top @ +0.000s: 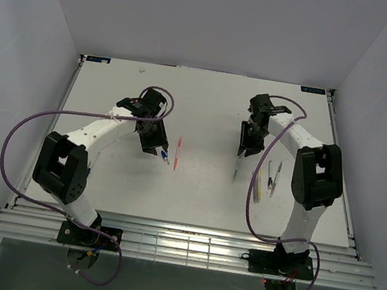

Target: Open the pen caps

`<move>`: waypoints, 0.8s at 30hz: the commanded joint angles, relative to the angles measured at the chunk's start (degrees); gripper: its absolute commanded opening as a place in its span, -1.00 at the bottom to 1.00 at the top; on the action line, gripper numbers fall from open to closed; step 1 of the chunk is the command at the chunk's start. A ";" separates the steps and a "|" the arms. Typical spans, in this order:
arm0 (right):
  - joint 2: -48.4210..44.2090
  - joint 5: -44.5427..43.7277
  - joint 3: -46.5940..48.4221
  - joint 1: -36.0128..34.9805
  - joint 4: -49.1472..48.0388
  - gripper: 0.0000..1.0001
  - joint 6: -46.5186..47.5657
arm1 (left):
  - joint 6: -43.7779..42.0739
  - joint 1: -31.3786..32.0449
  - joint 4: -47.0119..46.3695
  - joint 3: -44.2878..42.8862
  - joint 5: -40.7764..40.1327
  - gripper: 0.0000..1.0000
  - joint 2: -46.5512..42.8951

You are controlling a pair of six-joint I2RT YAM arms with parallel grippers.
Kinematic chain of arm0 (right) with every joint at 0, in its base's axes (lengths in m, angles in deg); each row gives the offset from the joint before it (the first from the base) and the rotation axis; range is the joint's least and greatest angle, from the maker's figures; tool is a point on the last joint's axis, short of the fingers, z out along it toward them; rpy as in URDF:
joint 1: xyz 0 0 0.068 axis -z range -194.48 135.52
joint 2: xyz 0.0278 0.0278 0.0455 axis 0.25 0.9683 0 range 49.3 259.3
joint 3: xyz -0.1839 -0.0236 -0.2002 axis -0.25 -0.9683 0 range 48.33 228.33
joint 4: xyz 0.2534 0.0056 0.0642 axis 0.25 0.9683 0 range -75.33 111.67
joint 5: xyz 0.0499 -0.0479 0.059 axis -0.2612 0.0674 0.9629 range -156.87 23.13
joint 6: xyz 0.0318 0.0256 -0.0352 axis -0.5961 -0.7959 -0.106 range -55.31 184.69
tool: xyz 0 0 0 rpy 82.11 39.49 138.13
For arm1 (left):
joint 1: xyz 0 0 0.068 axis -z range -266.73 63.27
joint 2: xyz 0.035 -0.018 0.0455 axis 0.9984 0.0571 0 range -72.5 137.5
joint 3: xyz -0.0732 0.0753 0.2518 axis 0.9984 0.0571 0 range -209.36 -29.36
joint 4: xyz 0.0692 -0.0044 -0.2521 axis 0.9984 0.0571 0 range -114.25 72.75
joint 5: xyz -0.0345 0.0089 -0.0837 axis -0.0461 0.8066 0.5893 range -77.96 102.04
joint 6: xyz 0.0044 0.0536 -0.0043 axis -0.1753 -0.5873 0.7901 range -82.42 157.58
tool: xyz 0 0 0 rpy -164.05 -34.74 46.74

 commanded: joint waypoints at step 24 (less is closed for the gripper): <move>6.00 3.06 -5.42 -1.06 -4.50 -0.85 -1.79 | -3.05 0.32 -10.24 -0.54 16.35 -0.07 -4.11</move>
